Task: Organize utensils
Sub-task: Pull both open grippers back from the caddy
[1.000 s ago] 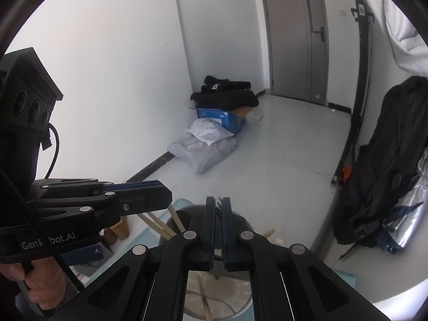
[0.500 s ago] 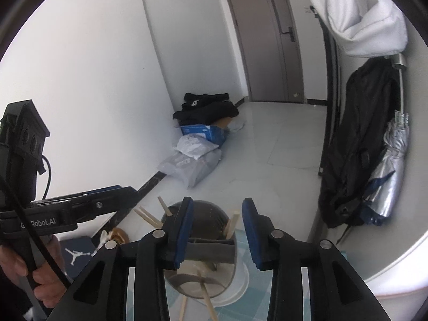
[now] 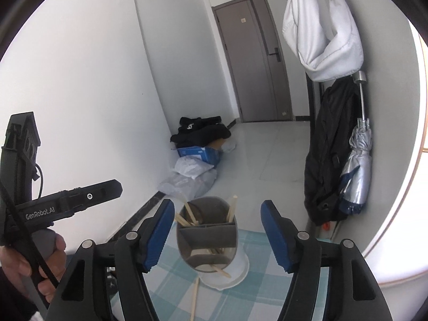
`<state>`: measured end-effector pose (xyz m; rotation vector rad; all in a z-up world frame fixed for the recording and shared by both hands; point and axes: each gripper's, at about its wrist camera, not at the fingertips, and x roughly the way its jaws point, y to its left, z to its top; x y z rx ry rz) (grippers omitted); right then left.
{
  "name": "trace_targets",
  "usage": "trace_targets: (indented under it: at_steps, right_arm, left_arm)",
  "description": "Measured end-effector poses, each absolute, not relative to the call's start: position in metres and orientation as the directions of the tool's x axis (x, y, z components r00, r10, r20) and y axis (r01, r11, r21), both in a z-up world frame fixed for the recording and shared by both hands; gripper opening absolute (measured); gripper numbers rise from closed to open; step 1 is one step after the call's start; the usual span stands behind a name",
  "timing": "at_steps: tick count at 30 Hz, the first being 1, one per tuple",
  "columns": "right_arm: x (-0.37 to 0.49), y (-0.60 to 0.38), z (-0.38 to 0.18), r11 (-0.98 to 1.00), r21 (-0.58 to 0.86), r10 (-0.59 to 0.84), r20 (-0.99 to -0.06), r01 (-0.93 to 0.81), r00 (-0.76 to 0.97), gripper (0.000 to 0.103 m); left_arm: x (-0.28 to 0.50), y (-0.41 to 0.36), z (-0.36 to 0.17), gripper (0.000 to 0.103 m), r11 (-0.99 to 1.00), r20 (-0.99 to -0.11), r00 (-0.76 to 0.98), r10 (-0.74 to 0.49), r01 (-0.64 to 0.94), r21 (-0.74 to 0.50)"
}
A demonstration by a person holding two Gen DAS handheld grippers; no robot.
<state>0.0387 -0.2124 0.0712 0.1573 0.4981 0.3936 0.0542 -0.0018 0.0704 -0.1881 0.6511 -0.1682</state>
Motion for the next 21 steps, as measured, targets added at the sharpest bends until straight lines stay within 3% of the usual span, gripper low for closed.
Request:
trace_targets:
  at_steps: [6,21]
  right_arm:
    - [0.002,-0.213,0.071,0.919,0.224,0.392,-0.416,-0.325,0.821,0.076]
    - [-0.061,-0.219,0.054,0.938,0.215,0.338,-0.392,-0.272,0.856,0.093]
  left_arm:
    - [0.023,-0.005,0.073,0.100,0.974,-0.541,0.820,-0.187,0.083,-0.211]
    - [-0.029,-0.003,0.059,0.102,0.980,-0.508,0.846,-0.165,0.083,-0.179]
